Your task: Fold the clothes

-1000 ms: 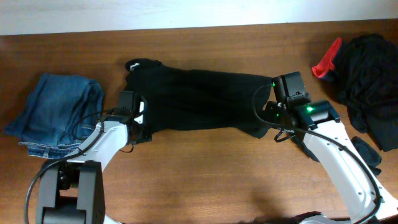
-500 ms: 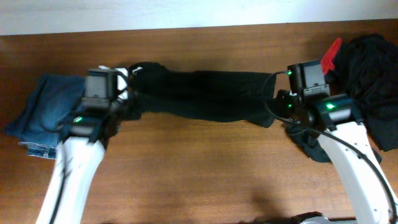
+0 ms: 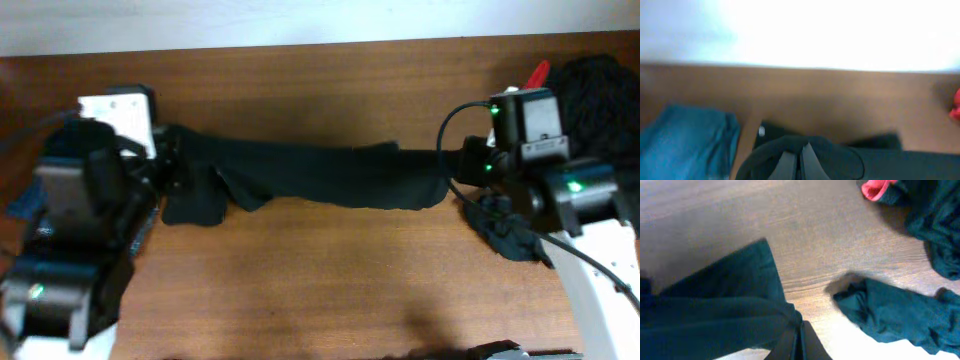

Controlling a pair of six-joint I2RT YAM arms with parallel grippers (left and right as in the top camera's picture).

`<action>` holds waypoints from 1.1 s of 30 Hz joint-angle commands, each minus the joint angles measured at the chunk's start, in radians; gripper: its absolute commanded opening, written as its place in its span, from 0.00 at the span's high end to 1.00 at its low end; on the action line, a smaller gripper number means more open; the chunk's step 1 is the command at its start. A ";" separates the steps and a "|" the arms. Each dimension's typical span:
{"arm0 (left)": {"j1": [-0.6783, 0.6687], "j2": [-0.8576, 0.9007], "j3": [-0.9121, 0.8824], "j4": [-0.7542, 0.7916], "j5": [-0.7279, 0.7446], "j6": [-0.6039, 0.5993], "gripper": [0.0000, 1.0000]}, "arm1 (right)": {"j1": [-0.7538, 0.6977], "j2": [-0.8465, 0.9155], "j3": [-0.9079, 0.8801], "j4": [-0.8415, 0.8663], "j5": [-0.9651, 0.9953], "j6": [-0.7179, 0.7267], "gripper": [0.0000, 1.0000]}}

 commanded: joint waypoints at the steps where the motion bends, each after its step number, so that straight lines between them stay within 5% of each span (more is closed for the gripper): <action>1: 0.001 -0.055 0.198 -0.023 -0.015 0.026 1.00 | -0.009 -0.074 0.132 -0.043 0.016 -0.011 0.96; 20: 0.000 0.023 0.312 -0.035 -0.014 0.027 1.00 | -0.009 -0.140 0.286 -0.027 -0.018 -0.063 0.96; 33: 0.000 -0.066 0.576 -0.291 0.063 0.028 1.00 | -0.009 -0.274 0.336 -0.045 -0.136 -0.059 0.96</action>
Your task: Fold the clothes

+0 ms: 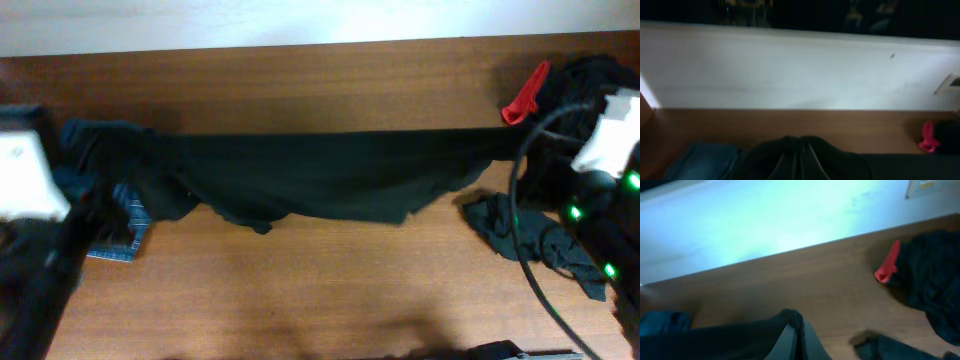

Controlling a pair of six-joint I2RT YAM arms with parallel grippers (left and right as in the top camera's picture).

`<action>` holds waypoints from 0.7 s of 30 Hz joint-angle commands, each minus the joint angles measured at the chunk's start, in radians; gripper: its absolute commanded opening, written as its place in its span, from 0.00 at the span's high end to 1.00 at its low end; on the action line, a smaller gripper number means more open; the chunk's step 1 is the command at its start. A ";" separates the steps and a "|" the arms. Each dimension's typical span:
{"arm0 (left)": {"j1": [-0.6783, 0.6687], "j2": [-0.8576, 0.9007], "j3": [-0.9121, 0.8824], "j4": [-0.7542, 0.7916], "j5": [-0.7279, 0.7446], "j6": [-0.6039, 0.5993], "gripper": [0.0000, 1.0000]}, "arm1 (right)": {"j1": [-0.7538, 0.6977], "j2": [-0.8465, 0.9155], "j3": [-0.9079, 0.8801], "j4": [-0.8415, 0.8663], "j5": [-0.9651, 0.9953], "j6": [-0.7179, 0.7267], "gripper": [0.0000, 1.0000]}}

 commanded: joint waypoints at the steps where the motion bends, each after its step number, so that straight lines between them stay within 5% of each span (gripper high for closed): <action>1: 0.000 -0.021 0.122 -0.056 0.053 0.016 0.99 | -0.009 -0.049 0.050 -0.014 -0.067 -0.006 0.96; 12: 0.000 0.033 0.180 -0.124 -0.039 0.016 1.00 | -0.009 -0.058 0.064 -0.059 -0.071 0.054 0.96; 21: 0.000 0.372 0.121 -0.113 -0.078 0.017 1.00 | -0.009 0.167 0.053 -0.117 0.046 0.050 0.96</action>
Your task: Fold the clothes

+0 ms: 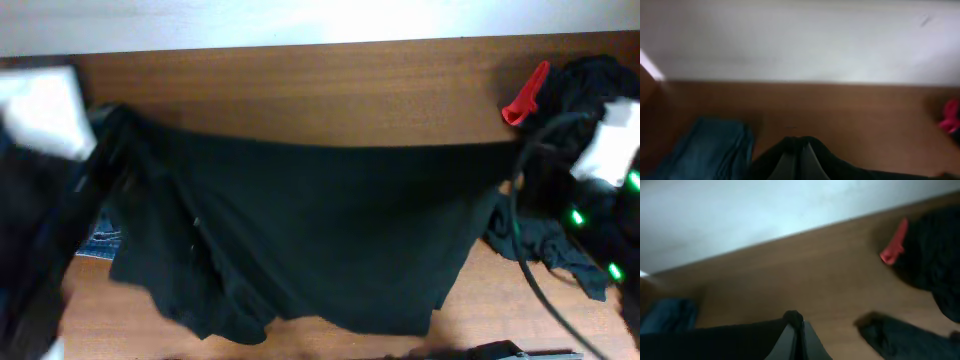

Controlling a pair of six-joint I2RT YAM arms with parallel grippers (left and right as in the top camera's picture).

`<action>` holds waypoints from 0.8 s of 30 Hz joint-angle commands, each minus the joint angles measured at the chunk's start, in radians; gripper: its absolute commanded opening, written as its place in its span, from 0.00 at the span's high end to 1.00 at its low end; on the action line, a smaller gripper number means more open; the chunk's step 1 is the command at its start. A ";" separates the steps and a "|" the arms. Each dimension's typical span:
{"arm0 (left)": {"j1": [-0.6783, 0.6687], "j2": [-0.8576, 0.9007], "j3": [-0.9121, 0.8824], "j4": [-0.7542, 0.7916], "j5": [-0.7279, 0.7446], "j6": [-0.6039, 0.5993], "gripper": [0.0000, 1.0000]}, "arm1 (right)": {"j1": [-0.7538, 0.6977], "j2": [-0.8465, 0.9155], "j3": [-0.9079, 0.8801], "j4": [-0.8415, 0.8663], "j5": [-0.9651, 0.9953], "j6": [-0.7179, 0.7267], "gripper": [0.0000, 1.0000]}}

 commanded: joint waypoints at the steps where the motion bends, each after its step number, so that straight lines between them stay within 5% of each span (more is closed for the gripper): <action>1: 0.001 0.206 -0.014 0.031 -0.038 0.017 1.00 | -0.009 0.182 -0.004 -0.010 0.081 0.003 0.96; 13: 0.001 0.746 -0.014 0.331 -0.057 0.071 0.94 | -0.039 0.732 -0.004 0.259 0.180 -0.079 0.96; 15: 0.001 0.811 -0.014 0.434 -0.083 0.115 0.79 | -0.060 0.782 -0.004 0.339 0.218 -0.079 0.86; 16: 0.001 0.833 -0.013 0.467 -0.108 0.130 0.59 | -0.072 0.798 -0.004 0.370 0.235 -0.080 0.78; 18: 0.005 0.866 -0.013 0.528 -0.206 0.137 0.25 | -0.109 0.815 -0.004 0.414 0.245 -0.106 0.46; 24: 0.030 0.842 -0.013 0.466 -0.265 0.140 0.15 | -0.181 0.786 -0.003 0.311 0.134 -0.105 0.36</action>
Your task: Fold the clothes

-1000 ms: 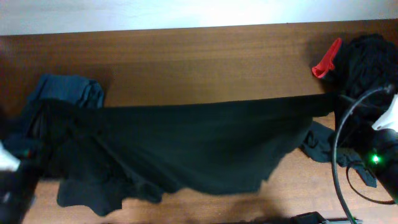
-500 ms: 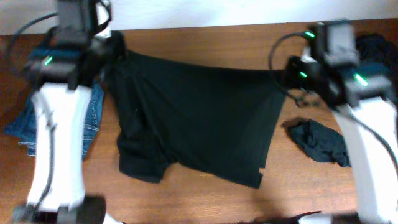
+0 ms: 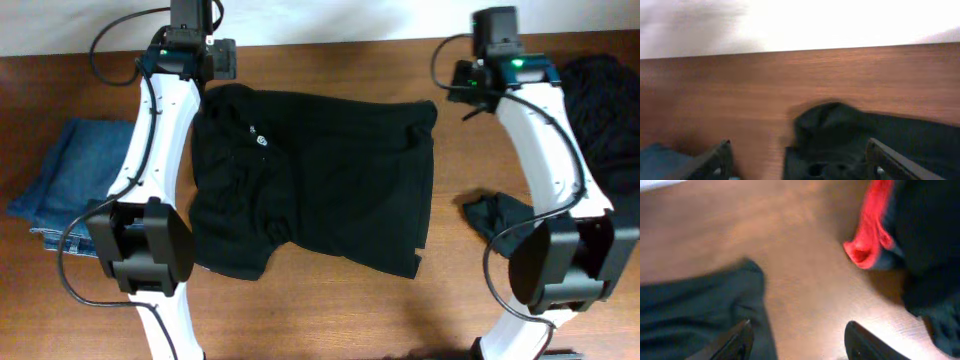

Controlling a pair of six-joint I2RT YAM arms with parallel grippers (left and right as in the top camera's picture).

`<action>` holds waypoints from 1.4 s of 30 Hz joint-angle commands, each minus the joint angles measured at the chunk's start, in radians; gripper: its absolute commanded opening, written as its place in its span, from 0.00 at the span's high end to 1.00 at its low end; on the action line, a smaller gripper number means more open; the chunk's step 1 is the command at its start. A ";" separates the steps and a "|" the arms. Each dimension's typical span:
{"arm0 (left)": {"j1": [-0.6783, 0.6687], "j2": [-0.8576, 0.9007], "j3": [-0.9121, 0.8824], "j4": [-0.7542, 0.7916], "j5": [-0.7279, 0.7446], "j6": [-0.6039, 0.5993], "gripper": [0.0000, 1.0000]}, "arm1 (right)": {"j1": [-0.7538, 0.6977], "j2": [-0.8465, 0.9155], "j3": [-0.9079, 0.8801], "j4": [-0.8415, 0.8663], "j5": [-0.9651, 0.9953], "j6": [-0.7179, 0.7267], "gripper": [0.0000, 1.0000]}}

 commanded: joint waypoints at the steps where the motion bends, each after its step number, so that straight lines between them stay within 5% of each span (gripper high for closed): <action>1: 0.019 -0.042 0.003 -0.085 -0.060 0.023 0.15 | -0.025 -0.042 0.004 -0.076 -0.074 -0.011 0.36; 4: 0.017 -0.046 0.002 -0.232 0.032 0.023 0.16 | -0.011 -0.047 0.003 -0.182 -0.195 -0.045 0.37; 7: 0.017 -0.043 -0.041 -0.354 0.227 0.023 0.76 | 0.049 -0.046 -0.008 -0.339 -0.336 -0.067 0.45; 11: 0.015 -0.043 -0.063 -0.601 0.328 0.016 0.99 | 0.175 -0.046 -0.104 -0.431 -0.337 -0.077 0.55; 16: -0.040 -0.211 -0.064 -0.632 0.308 0.023 0.99 | 0.316 -0.155 -0.135 -0.362 -0.309 -0.115 0.55; 20: -0.145 -0.544 -0.119 -0.644 0.031 -0.056 0.95 | 0.438 -0.421 -0.135 -0.327 -0.131 -0.101 0.46; 22: -0.142 -0.694 -0.369 -0.543 0.034 -0.105 0.79 | 0.441 -0.484 -0.203 -0.336 -0.110 -0.014 0.27; 23: -0.133 -0.726 -0.555 -0.453 0.072 -0.106 0.73 | 0.422 -0.475 -0.288 -0.322 -0.124 0.000 0.25; 27: -0.128 -0.651 -1.036 -0.126 0.279 -0.113 0.72 | 0.361 -0.452 -0.667 -0.146 -0.316 0.022 0.25; 39: -0.128 -0.400 -1.205 -0.005 0.380 -0.206 0.48 | 0.343 -0.449 -0.941 0.024 -0.357 0.100 0.10; 40: -0.128 -0.386 -1.205 0.000 0.380 -0.205 0.53 | 0.343 -0.448 -0.953 0.044 -0.359 0.101 0.11; 42: -0.128 -0.369 -1.205 -0.006 0.380 -0.206 0.99 | 0.343 -0.443 -0.966 0.068 -0.359 0.108 0.16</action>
